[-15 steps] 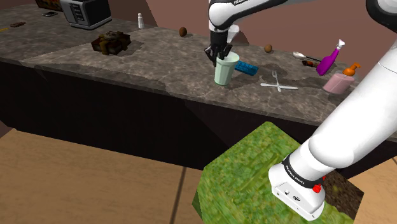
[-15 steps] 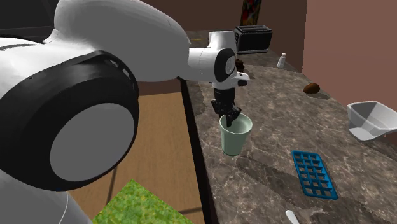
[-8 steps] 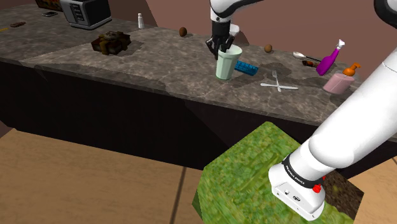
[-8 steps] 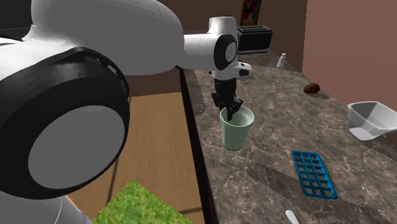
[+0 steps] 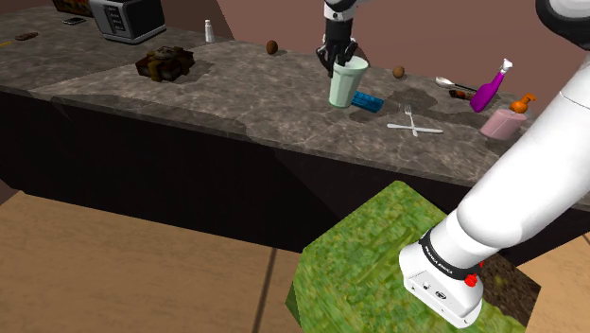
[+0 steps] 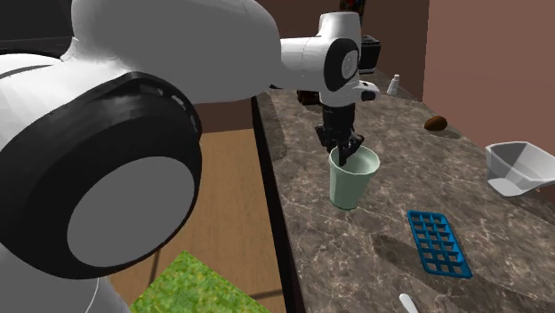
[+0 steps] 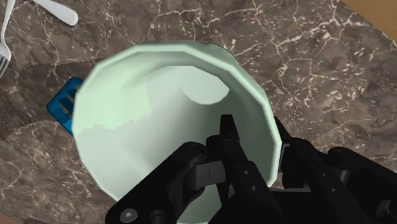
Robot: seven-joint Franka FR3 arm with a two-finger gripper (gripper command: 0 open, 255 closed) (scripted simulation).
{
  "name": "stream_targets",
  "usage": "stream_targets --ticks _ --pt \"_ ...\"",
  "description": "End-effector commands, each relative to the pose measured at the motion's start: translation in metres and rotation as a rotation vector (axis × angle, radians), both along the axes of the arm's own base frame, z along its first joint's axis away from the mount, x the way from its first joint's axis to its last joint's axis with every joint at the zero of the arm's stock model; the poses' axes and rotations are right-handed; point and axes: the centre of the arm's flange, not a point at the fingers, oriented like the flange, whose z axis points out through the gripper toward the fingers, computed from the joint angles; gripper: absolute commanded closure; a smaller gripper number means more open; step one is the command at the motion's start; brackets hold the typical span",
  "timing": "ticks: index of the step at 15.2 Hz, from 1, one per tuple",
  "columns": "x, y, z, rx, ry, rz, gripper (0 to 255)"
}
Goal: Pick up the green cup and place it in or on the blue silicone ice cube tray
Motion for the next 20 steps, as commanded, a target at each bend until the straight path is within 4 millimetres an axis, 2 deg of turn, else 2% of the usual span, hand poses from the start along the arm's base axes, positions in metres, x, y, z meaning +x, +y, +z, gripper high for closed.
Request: stream_targets --ticks 1,20 --pt "0.004 -0.025 0.006 0.000 -0.001 0.001 255" --pt "0.066 -0.265 0.040 0.000 -0.001 0.001 255"
